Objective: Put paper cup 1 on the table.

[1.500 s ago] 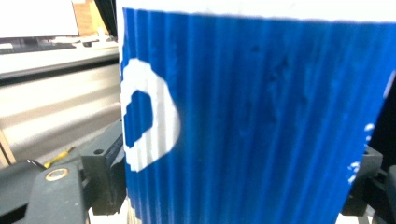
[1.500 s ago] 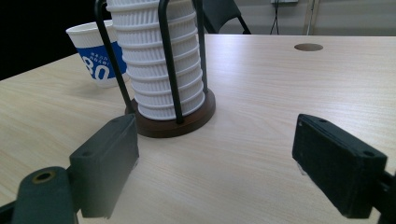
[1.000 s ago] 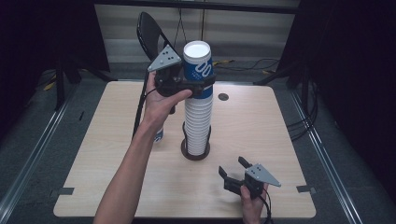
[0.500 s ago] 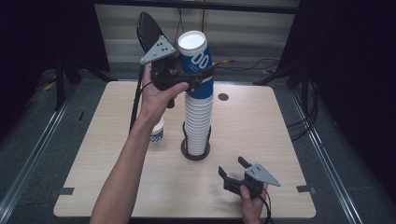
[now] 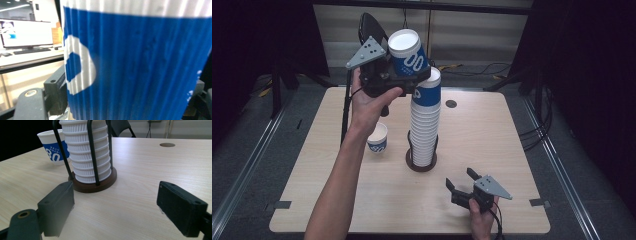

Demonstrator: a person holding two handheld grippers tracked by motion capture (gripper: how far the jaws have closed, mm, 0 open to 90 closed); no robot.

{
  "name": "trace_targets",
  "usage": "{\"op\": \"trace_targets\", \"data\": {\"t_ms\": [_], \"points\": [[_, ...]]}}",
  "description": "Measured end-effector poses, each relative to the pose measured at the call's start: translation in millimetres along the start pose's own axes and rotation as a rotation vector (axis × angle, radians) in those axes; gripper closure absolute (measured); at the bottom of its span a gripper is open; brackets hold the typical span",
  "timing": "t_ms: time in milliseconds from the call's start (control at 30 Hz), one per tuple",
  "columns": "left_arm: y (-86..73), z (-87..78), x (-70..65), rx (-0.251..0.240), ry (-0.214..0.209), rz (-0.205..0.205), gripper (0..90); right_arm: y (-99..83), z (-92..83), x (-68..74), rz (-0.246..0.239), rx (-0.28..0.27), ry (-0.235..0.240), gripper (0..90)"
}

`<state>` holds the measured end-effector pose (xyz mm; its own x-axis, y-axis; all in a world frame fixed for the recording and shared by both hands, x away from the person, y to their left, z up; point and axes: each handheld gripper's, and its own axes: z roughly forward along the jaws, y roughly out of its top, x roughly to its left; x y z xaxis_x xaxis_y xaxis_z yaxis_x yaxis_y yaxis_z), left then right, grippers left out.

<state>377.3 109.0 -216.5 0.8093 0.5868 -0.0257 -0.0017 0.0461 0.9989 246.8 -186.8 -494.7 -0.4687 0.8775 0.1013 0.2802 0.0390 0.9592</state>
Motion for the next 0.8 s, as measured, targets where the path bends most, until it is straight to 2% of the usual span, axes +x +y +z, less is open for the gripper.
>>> {"op": "trace_targets", "data": {"t_ms": [167, 233, 267, 400, 500, 567, 800], "points": [[-3.6, -12.3, 6.2, -0.007, -0.001, -0.022, 18.5, 0.0, 0.6, 0.3, -0.004, -0.001, 0.001, 14.0], [-5.3, -18.2, 7.3, -0.006, 0.008, -0.019, 18.5, -0.1, 0.3, 0.3, -0.004, -0.002, 0.0, 13.9], [-5.9, -21.1, 7.2, -0.002, -0.001, -0.022, 18.5, -0.1, 0.3, 0.3, -0.005, -0.003, 0.0, 14.0], [-9.9, -36.6, 8.6, -0.013, 0.02, -0.014, 18.5, -0.1, 0.2, 0.5, -0.005, -0.003, 0.0, 14.0], [-16.2, -44.5, 11.8, 0.015, 0.029, -0.025, 18.5, -0.2, -0.1, 0.9, -0.006, -0.006, -0.001, 14.0], [-21.5, -49.4, 11.5, 0.017, 0.05, -0.027, 18.5, -0.1, 0.1, 0.9, -0.008, -0.002, -0.002, 13.9], [-38.9, -58.3, 13.3, 0.039, 0.06, -0.047, 18.5, -0.1, 0.0, 0.9, -0.007, -0.002, -0.001, 13.9]]}}
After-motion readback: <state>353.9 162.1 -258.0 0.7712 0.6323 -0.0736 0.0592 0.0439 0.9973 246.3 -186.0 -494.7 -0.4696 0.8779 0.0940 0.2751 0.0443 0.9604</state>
